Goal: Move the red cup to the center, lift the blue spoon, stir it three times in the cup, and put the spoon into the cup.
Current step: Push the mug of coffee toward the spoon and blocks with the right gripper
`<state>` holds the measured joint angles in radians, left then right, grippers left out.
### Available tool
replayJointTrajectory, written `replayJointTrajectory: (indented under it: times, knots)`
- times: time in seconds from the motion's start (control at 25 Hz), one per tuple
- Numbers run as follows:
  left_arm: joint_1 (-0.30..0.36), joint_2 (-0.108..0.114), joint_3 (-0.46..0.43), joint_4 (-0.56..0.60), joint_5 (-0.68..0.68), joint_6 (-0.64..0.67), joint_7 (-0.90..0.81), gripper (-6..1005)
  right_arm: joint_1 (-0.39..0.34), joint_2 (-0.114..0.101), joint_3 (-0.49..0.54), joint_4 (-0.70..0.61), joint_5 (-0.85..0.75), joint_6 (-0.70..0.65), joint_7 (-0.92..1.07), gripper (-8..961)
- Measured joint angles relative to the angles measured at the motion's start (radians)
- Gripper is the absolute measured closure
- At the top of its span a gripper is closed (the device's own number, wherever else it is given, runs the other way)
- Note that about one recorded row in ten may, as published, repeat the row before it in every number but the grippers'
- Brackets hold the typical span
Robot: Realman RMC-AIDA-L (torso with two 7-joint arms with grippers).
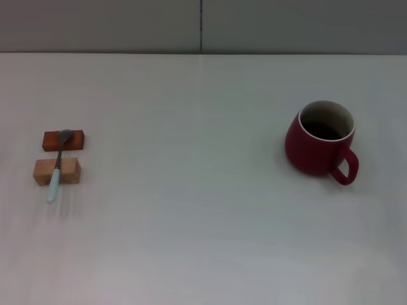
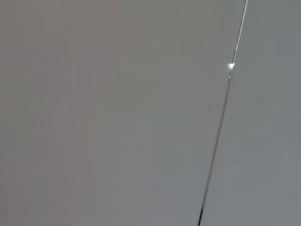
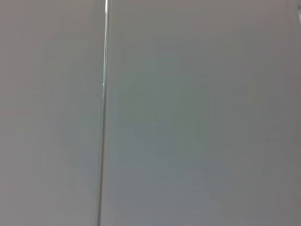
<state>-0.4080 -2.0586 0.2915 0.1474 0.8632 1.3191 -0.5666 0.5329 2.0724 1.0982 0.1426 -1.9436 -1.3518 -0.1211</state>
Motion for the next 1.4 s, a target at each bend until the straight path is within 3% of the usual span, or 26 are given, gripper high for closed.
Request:
replayJointTrajectory:
  times: [0.44, 0.72, 0.96, 1.16, 1.4]
  knots:
    - [0.036, 0.002, 0.030, 0.007, -0.006, 0.013, -0.042, 171, -0.021, 0.006, -0.014, 0.003, 0.000, -0.025, 0.000, 331]
    - [0.020, 0.005, 0.029, 0.044, -0.007, -0.020, -0.039, 172, -0.138, 0.013, -0.120, 0.104, -0.001, -0.021, 0.000, 331]
    - [-0.007, 0.007, 0.033, 0.063, -0.005, -0.051, -0.038, 172, -0.222, 0.018, -0.194, 0.139, 0.005, -0.021, 0.000, 412]
    - [-0.012, 0.006, 0.034, 0.073, -0.005, -0.056, -0.037, 172, -0.264, 0.018, -0.228, 0.143, 0.006, -0.018, 0.000, 640]
    - [-0.008, 0.006, 0.030, 0.073, -0.007, -0.057, -0.036, 171, -0.272, 0.013, -0.288, 0.110, 0.003, 0.006, 0.000, 841]
